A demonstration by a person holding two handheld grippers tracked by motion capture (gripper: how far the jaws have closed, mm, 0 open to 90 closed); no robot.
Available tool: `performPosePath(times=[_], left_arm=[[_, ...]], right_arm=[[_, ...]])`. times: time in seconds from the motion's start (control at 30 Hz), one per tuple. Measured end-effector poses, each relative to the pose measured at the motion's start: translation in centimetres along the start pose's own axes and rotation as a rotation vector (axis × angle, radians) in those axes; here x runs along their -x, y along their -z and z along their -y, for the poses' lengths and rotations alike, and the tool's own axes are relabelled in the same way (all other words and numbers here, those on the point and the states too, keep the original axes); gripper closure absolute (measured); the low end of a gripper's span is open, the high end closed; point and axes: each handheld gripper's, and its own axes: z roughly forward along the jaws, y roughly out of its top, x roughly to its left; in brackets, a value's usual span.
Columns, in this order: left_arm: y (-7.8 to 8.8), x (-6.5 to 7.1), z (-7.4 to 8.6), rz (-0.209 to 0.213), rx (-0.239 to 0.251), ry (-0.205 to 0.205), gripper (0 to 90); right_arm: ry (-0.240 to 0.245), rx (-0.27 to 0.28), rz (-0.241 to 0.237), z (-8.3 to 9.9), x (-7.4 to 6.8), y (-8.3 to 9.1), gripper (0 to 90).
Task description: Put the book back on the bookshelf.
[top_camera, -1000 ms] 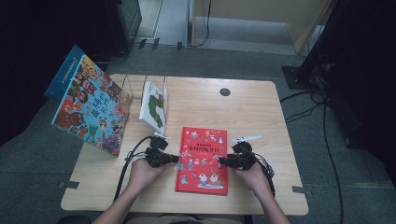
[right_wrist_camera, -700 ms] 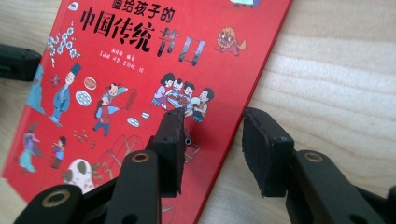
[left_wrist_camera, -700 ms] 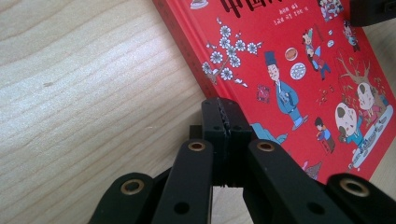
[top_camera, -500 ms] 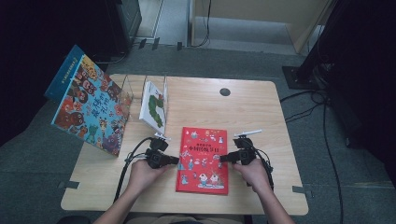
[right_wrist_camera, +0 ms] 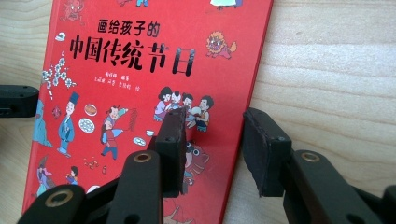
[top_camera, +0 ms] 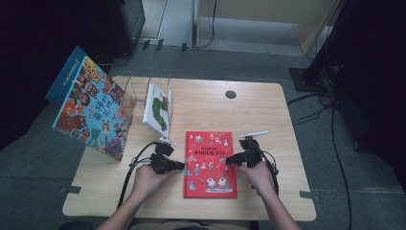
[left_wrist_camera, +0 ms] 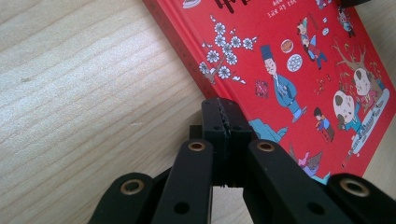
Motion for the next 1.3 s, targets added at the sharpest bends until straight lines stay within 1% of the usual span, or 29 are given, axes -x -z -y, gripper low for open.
performPosePath(times=[0.1,0.13,0.23,0.33,0.47,0.53,0.57,0.63,0.67,0.7,0.73,0.8,0.83,0.87,0.97,1.03,1.1,1.13,1.2,1.27,1.3], left_arm=[[0.0,0.0,0.0,0.001,0.001,0.003,90.0],[0.0,0.0,0.0,0.001,0.003,0.003,90.0],[0.0,0.0,0.0,-0.001,0.002,0.004,90.0],[0.0,0.0,0.0,-0.002,0.002,0.005,90.0],[0.0,0.0,0.0,0.0,0.001,0.002,90.0],[0.0,-0.1,0.0,0.002,0.0,0.002,90.0],[0.0,-0.1,0.0,0.002,-0.001,0.002,90.0],[0.0,-0.1,0.0,0.003,-0.001,0.001,90.0],[0.0,-0.1,0.0,0.006,0.0,0.003,90.0],[0.0,-0.2,0.0,0.007,-0.001,0.002,90.0],[0.0,-0.2,0.0,0.009,0.002,0.005,90.0],[0.0,-0.2,0.0,0.013,0.003,0.009,90.0],[0.0,-0.2,0.0,0.012,0.005,0.009,90.0],[0.0,-0.2,0.0,0.011,0.009,0.006,90.0],[0.0,-0.3,0.0,0.014,0.016,0.016,89.5],[0.0,-0.3,0.0,0.018,0.017,0.02,89.1],[0.0,-0.3,0.0,0.017,0.016,0.02,89.1],[0.0,-0.3,0.0,0.016,0.017,0.02,89.1],[0.0,-0.4,0.0,0.022,0.017,0.028,89.1],[0.0,-0.5,0.0,0.029,0.015,0.032,88.7],[0.0,-0.5,0.0,0.036,0.018,0.038,88.2]], right_arm=[[0.004,-0.011,0.004,0.0,-0.1,0.2,61.9],[0.006,-0.004,0.004,0.0,-0.2,0.4,62.4],[0.02,0.033,-0.02,-0.1,-0.4,1.4,63.2],[0.048,0.049,-0.029,-0.2,-1.0,2.5,64.4],[0.067,0.065,-0.047,-0.5,-1.8,3.8,65.9],[0.086,0.071,-0.049,-0.7,-2.2,4.3,66.0],[0.091,0.076,-0.051,-0.8,-2.4,4.5,66.0],[0.087,0.085,-0.071,-0.9,-2.7,4.8,66.7],[0.08,0.081,-0.094,-1.0,-2.8,5.0,68.1],[0.076,0.077,-0.138,-1.1,-2.8,5.0,69.3],[0.072,0.07,-0.168,-1.2,-3.0,5.0,69.1],[0.099,0.068,-0.156,-1.4,-3.7,4.8,70.0],[0.104,0.061,-0.156,-1.6,-4.0,4.7,70.0],[0.101,0.054,-0.161,-1.8,-4.1,4.6,70.6],[0.096,0.042,-0.175,-2.5,-4.7,4.6,72.9],[0.106,0.034,-0.197,-2.9,-5.1,4.6,74.2],[0.116,0.014,-0.188,-3.4,-5.7,4.4,74.4],[0.114,0.005,-0.191,-3.7,-5.9,4.3,75.6],[0.104,-0.013,-0.214,-4.2,-6.4,4.3,78.6],[0.123,-0.035,-0.218,-4.8,-7.0,4.5,80.3],[0.142,-0.039,-0.213,-5.1,-7.4,4.6,80.4]])
